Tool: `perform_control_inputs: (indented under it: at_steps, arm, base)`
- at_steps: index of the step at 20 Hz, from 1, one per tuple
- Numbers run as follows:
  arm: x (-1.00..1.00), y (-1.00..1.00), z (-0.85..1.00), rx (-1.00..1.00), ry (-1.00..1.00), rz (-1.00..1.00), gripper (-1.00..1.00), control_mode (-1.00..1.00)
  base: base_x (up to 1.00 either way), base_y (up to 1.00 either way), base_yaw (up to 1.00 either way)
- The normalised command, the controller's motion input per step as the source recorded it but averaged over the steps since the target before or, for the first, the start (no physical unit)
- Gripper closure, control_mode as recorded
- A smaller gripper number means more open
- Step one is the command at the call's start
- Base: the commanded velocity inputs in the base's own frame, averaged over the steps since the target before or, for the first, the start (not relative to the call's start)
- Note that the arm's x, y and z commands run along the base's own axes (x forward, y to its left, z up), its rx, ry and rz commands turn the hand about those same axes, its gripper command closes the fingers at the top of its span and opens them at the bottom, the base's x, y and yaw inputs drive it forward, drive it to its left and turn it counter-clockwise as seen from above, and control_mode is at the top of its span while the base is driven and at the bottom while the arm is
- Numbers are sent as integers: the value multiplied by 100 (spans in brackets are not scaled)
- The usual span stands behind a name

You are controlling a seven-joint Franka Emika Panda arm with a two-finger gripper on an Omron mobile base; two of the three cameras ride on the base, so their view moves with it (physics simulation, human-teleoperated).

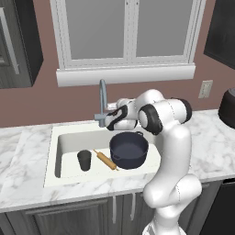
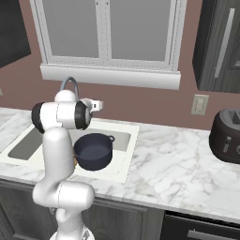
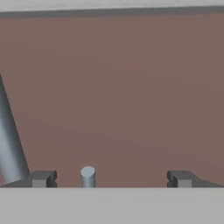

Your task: Pick the pot and glass cup and place them in the sink. Then turn on the water.

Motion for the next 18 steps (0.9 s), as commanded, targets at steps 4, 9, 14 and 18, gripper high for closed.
perform_control_inputs:
  at_steps: [4, 9, 14, 18]
  arm:
    - [15, 0, -2, 0, 0, 0, -100, -100]
    - [10, 0, -9, 0, 0, -1, -100, -100]
    - [0, 0, -13, 0, 0, 0, -100, -100]
    - [0, 0, -12, 0, 0, 0, -100, -100]
  base:
    - [0, 0, 0]
    - [0, 0, 0]
    - [0, 0, 0]
    - [0, 0, 0]
